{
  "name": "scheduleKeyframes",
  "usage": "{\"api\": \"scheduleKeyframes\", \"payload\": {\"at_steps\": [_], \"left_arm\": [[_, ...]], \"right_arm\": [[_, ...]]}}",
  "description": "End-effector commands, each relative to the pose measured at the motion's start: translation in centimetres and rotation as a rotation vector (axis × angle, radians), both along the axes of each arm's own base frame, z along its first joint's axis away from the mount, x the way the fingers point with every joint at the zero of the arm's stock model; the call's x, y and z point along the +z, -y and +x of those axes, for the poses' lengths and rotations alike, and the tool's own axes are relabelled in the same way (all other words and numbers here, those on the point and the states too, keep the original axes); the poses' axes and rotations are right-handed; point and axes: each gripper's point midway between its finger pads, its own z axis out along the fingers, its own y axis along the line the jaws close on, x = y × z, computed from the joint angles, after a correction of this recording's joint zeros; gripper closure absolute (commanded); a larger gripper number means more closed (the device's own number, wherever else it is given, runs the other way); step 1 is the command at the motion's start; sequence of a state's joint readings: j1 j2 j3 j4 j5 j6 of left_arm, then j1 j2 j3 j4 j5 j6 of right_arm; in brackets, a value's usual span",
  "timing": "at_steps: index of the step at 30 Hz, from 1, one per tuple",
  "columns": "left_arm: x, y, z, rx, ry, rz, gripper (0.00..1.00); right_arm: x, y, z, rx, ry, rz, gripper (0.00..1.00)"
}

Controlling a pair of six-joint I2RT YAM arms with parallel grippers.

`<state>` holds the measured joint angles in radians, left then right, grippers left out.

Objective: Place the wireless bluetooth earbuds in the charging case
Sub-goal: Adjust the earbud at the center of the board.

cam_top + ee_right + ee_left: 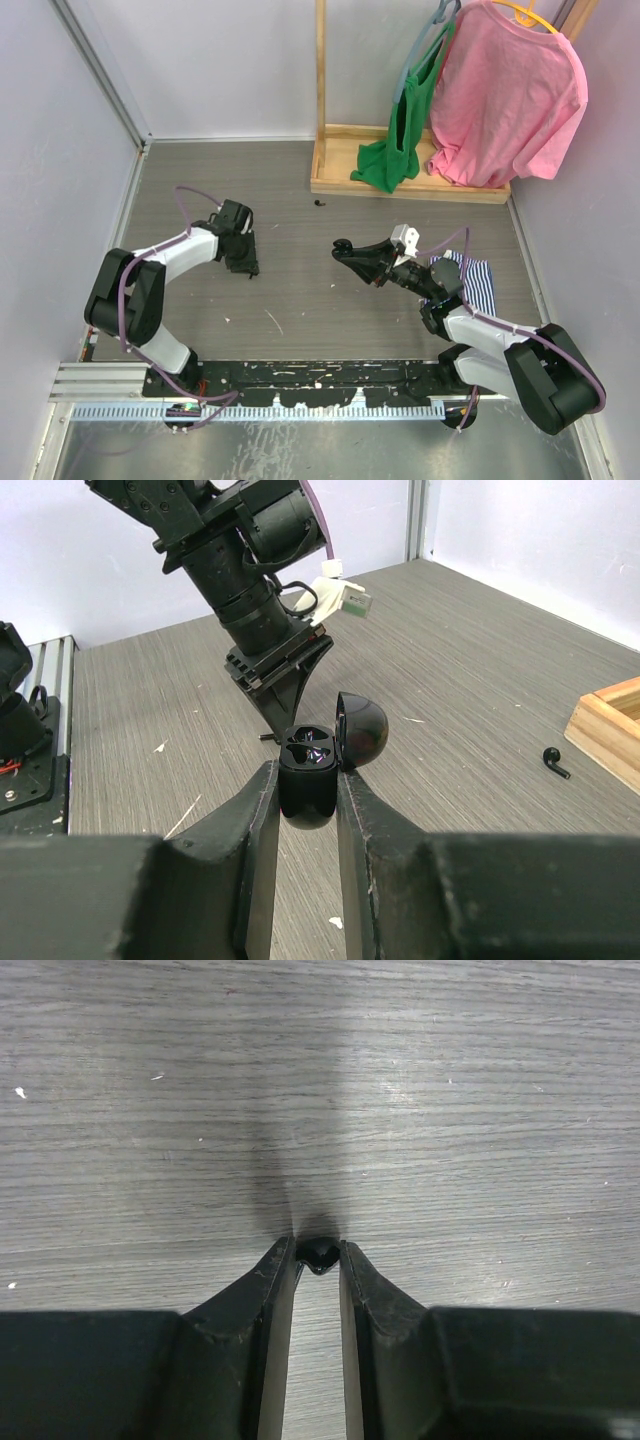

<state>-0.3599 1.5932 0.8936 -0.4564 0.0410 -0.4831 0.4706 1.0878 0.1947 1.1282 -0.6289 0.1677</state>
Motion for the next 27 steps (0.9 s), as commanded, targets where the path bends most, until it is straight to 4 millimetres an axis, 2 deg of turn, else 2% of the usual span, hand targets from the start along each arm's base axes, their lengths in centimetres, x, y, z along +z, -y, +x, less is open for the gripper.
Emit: {"api": "scheduleKeyframes", "payload": {"at_steps": [1,13,24,27], "left_arm": [[0.2,-0.3,0.2,0.008,0.004,0.017,0.77],[0.1,-0.9,-1.6,-0.003,0.013,0.252,0.76],[-0.7,0.1,-2.6,-0.043,0.015,0.387,0.71],[-0.6,0.4,-2.7,-0.049,0.023,0.404,0.75]], "right_arm": [[3.3,-0.2,0.3,-0.001,0.088,0.052,0.99],[3.4,-0.3,0.2,0.006,0.088,0.054,0.99],[3.5,-0.3,0.2,0.009,0.087,0.057,0.99],[3.5,-0.3,0.1,0.010,0.087,0.057,0.99]]}}
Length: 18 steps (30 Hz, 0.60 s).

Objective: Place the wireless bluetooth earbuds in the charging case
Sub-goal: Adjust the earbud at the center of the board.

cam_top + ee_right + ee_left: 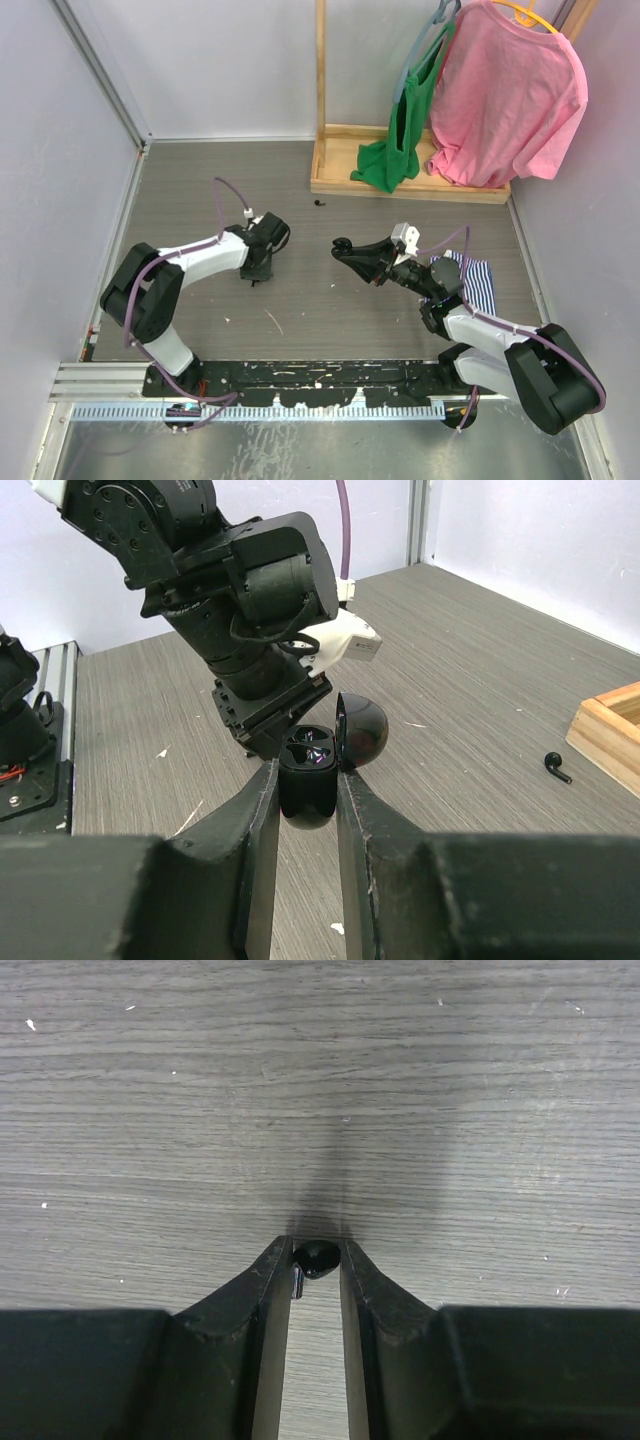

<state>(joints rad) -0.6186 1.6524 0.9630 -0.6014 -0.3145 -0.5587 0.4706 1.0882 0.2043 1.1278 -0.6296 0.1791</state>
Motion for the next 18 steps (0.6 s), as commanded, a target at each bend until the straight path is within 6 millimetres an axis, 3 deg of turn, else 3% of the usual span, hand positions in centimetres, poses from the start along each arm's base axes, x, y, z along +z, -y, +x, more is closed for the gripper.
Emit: {"api": "scheduleKeyframes", "payload": {"at_steps": [1,10,18], "left_arm": [[0.1,-0.7,-0.4,0.019,0.000,0.075,0.76],[4.1,-2.0,1.7,0.032,0.142,0.247,0.81],[3.3,-2.4,2.8,0.038,0.119,0.391,0.76]], "right_arm": [[3.2,-0.2,0.1,0.005,0.090,0.050,0.99],[3.1,-0.2,0.1,0.004,0.088,0.051,0.99],[3.1,-0.2,0.2,0.000,0.086,0.051,0.99]]}}
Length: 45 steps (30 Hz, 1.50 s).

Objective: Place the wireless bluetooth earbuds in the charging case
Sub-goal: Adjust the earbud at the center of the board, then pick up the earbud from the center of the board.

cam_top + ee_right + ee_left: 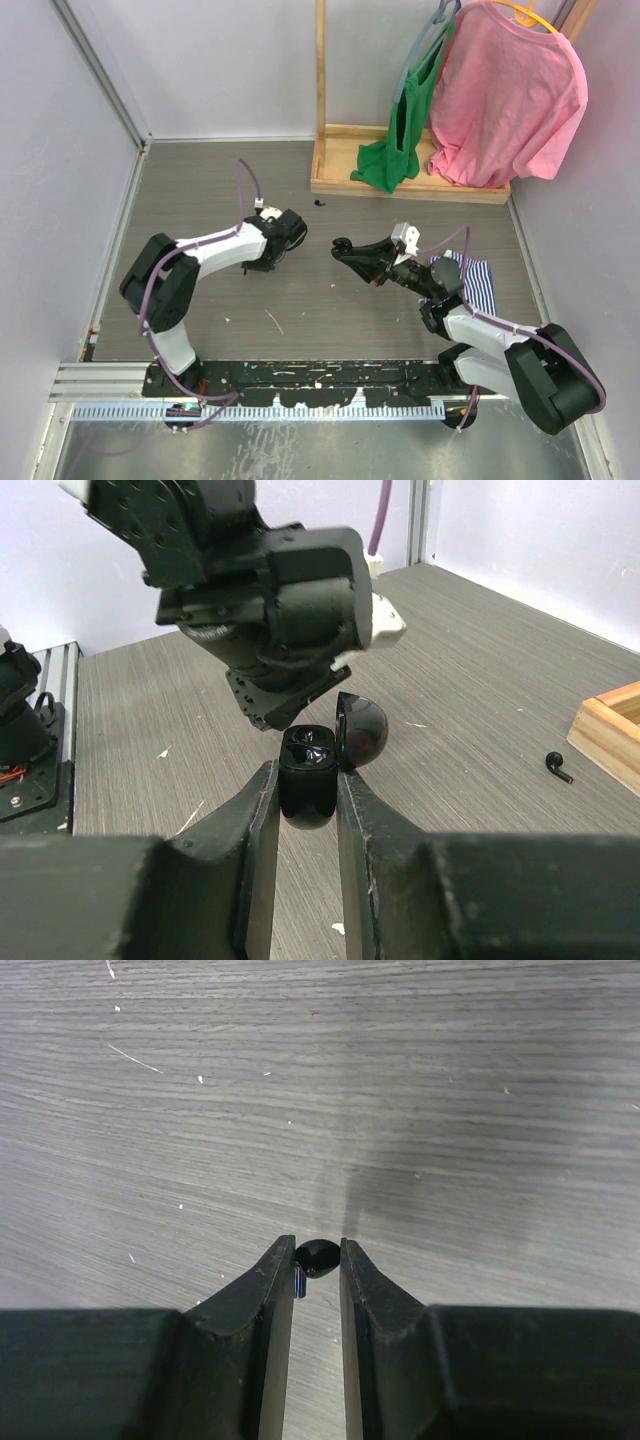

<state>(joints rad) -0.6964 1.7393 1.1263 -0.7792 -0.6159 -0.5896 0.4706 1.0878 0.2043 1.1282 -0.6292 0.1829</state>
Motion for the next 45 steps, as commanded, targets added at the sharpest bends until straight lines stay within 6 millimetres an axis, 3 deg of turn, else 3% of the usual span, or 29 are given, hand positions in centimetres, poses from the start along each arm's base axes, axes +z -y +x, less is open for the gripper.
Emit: {"api": "scheduleKeyframes", "payload": {"at_steps": [1,6,14,20,32,45], "left_arm": [[0.0,-0.6,0.6,0.016,0.007,0.123,0.75],[-0.9,0.9,0.5,-0.018,-0.033,0.144,0.69],[-0.4,4.2,-0.1,-0.051,-0.033,-0.066,0.64],[0.7,3.1,-0.1,-0.052,-0.015,-0.076,0.64],[-0.7,0.7,0.3,-0.012,-0.066,-0.139,0.64],[-2.1,1.1,0.5,-0.010,-0.103,-0.223,0.66]], "right_arm": [[3.0,-0.2,0.2,0.000,0.087,0.048,0.99],[2.9,-0.2,0.2,-0.002,0.083,0.046,0.99],[2.9,-0.1,0.3,-0.005,0.083,0.046,0.99],[3.0,-0.2,0.3,-0.002,0.083,0.046,0.99],[2.9,-0.2,0.3,-0.003,0.078,0.046,0.99],[2.8,-0.2,0.4,-0.002,0.068,0.043,0.99]]}}
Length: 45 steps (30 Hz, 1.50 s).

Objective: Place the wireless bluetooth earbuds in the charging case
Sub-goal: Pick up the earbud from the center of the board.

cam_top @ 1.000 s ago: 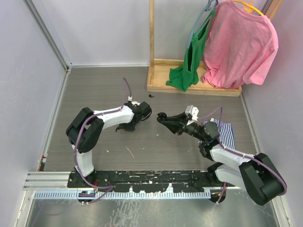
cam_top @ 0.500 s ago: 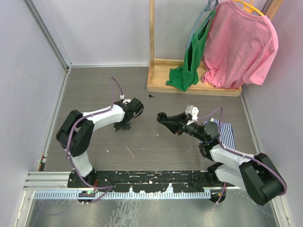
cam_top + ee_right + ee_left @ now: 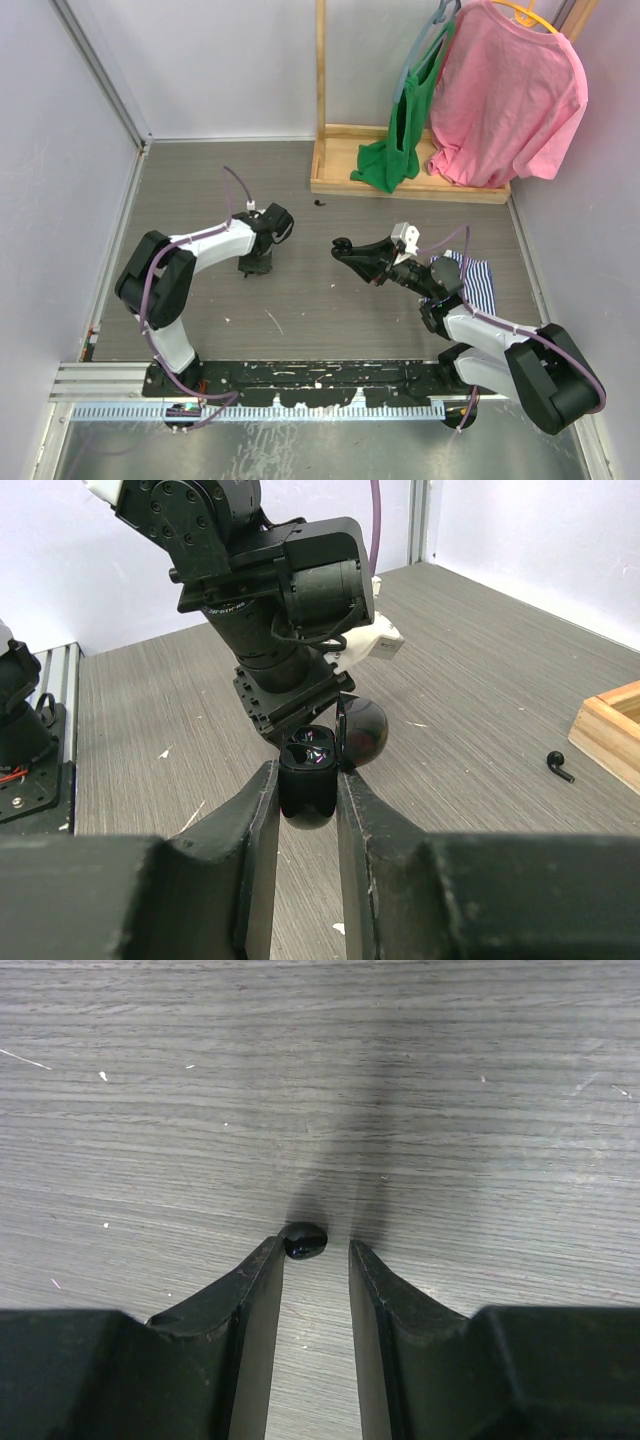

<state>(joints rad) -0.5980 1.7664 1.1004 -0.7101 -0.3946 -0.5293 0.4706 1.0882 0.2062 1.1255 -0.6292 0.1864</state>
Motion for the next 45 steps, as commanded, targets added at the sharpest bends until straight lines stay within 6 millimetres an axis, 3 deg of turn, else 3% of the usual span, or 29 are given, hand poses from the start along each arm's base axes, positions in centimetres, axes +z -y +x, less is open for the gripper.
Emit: {"api": "scheduleKeyframes", "payload": {"at_steps": [1,9,16,24,33,45], "left_arm": [[0.5,0.8,0.7,-0.009,0.030,-0.071,0.66],[-0.4,1.4,0.4,-0.002,-0.008,-0.149,0.67],[-1.2,0.2,-0.1,0.043,-0.052,-0.194,0.68],[-1.3,-0.9,-0.1,0.092,-0.068,-0.259,0.69],[-0.8,-0.6,-0.3,0.090,-0.065,-0.287,0.74],[-0.4,-0.7,-0.5,0.080,-0.082,-0.275,0.70]], "right_arm": [[2.8,-0.2,0.4,-0.004,0.071,0.041,0.99],[2.8,-0.2,0.5,-0.005,0.066,0.039,0.99],[2.8,-0.2,0.4,-0.004,0.065,0.040,0.99],[2.9,-0.2,0.4,-0.002,0.067,0.040,0.99],[2.9,-0.3,0.4,-0.002,0.066,0.041,0.99],[2.9,-0.2,0.4,-0.001,0.066,0.042,0.99]]}}
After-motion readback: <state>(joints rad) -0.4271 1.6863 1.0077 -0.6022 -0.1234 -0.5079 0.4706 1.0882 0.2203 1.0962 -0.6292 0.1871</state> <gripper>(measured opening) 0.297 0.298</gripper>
